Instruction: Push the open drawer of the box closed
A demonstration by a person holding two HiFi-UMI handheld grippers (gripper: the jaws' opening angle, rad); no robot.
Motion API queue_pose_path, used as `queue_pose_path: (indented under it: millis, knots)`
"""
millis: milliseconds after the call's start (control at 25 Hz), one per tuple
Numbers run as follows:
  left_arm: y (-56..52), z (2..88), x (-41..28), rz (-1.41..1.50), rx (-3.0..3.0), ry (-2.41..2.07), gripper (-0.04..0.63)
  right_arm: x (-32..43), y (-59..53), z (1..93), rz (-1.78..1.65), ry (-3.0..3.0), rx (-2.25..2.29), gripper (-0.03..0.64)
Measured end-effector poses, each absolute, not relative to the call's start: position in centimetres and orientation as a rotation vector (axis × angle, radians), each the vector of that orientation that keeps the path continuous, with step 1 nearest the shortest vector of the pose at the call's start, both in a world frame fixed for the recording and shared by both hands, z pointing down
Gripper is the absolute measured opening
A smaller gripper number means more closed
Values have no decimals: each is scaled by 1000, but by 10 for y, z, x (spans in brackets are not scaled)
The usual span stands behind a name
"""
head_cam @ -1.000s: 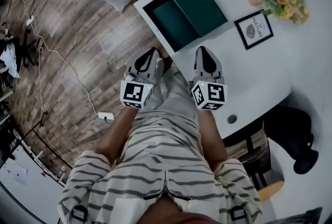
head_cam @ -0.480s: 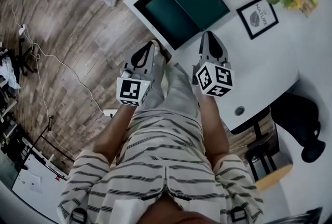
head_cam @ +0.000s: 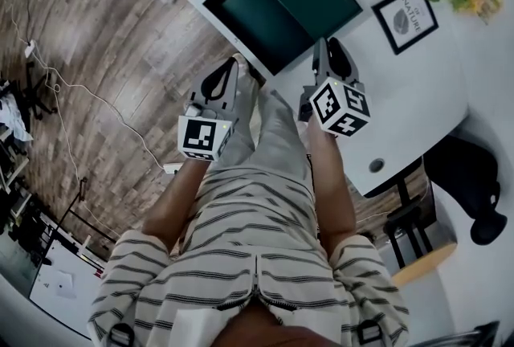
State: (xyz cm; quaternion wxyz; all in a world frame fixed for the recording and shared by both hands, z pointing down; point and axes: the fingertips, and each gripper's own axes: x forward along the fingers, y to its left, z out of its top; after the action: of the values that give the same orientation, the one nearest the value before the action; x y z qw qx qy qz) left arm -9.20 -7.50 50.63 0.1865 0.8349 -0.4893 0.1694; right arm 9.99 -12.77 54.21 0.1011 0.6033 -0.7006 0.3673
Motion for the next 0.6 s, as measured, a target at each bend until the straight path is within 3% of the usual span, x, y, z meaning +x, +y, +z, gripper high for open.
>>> queue_pose_path:
  millis: [600]
  knots:
    - [-81, 516, -104, 430, 2305, -1397, 3, 108, -142, 562, 1468, -1982, 1724, 129]
